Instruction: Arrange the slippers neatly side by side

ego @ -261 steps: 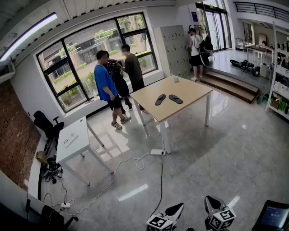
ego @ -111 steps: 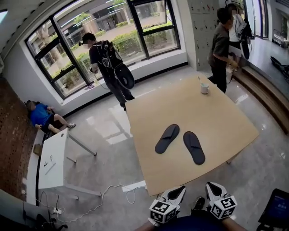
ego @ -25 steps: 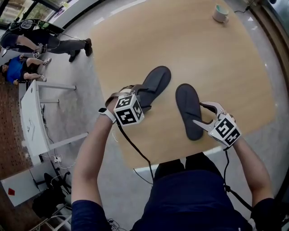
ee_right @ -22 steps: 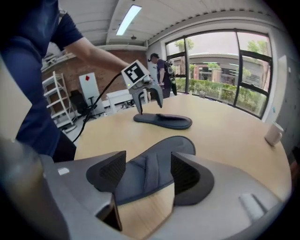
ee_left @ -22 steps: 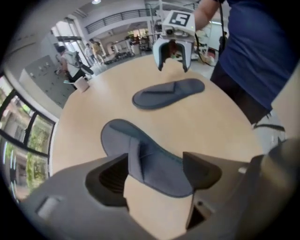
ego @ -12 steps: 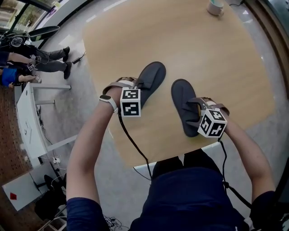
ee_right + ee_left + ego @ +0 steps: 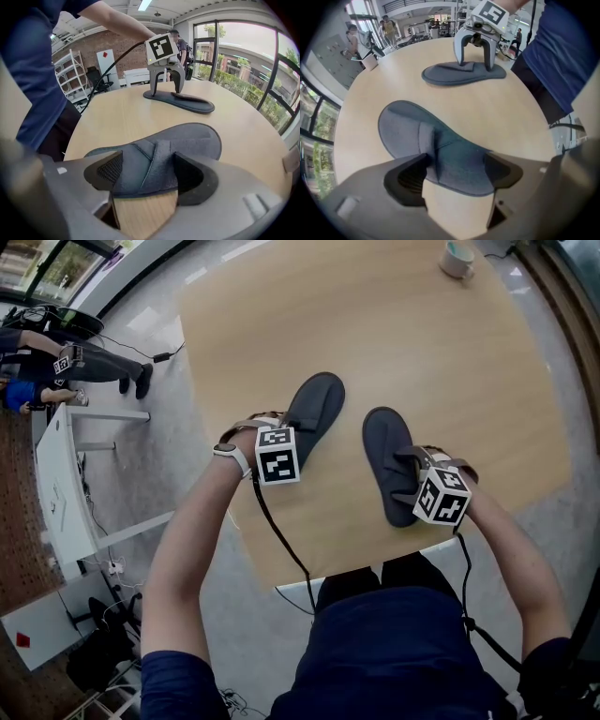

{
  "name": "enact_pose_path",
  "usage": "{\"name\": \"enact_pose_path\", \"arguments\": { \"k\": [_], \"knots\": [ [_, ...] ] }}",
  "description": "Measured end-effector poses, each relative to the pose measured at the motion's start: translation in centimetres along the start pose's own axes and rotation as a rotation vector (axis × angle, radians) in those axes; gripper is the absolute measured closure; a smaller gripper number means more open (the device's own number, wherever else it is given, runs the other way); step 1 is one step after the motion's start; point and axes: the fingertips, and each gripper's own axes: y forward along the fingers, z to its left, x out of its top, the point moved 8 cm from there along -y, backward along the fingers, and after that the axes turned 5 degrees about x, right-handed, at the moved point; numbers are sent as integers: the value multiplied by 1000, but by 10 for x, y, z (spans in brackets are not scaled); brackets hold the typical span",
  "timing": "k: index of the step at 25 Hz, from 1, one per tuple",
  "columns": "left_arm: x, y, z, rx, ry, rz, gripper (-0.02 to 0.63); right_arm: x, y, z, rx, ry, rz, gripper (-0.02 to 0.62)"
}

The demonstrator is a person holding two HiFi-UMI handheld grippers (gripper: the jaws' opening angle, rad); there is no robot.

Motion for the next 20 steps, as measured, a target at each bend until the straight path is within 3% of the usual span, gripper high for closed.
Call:
{"name": "enact_pose_path", "arguments": {
  "k": [7,20],
  "knots": [
    [3,-1,-23,-15,-103,-38,218,0,-2,-3,-13,15,0,244],
    [26,-2,-66,2,-407,-87,218,-1,-5,-9,-27,39,18,244]
  ]
}}
